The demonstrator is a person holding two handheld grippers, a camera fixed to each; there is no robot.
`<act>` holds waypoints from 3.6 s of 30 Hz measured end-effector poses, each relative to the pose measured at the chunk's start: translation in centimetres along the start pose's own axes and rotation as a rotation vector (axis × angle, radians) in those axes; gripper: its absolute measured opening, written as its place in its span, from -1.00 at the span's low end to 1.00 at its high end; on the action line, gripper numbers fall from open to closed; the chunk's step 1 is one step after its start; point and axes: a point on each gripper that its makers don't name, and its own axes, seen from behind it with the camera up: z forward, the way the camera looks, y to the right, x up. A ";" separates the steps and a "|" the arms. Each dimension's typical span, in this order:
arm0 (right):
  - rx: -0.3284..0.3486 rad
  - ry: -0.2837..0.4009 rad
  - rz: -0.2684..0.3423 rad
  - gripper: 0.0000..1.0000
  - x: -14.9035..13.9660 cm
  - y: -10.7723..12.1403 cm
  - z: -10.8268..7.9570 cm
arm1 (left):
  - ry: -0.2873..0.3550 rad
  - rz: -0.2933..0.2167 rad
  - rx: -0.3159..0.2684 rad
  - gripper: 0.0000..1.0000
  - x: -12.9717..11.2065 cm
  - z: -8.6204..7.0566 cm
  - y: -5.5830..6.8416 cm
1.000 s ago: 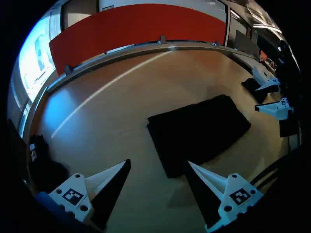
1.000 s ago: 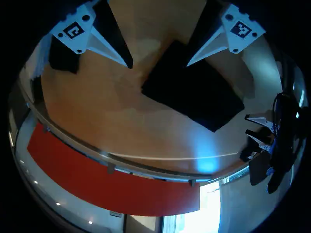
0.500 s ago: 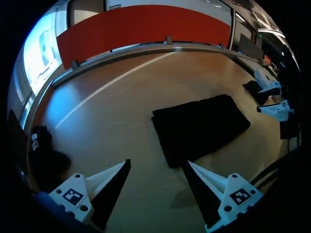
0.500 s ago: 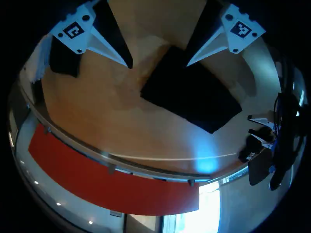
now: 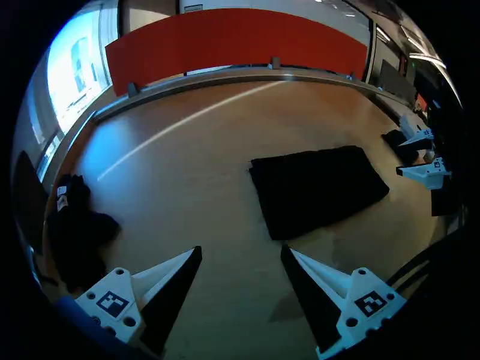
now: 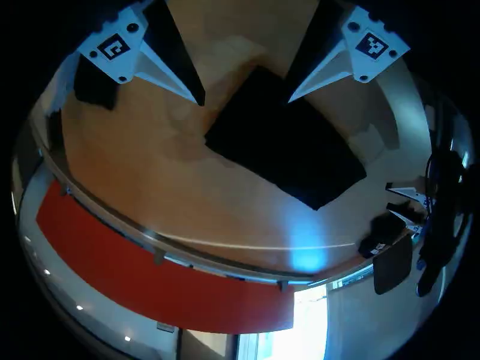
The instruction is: Fold towel
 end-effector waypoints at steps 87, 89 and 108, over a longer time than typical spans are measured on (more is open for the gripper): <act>0.075 -0.029 -0.109 -0.90 -0.2 -1.0 1.3 | 0.005 -0.093 0.071 0.95 -2.8 -3.6 -3.0; 0.068 -0.015 -0.116 -0.90 0.6 -0.8 1.0 | 0.007 -0.092 0.072 0.95 -2.7 -3.6 -3.0; -0.007 0.087 -0.181 -0.90 6.3 1.9 -2.9 | 0.024 -0.082 0.072 0.95 -2.0 -4.1 -2.8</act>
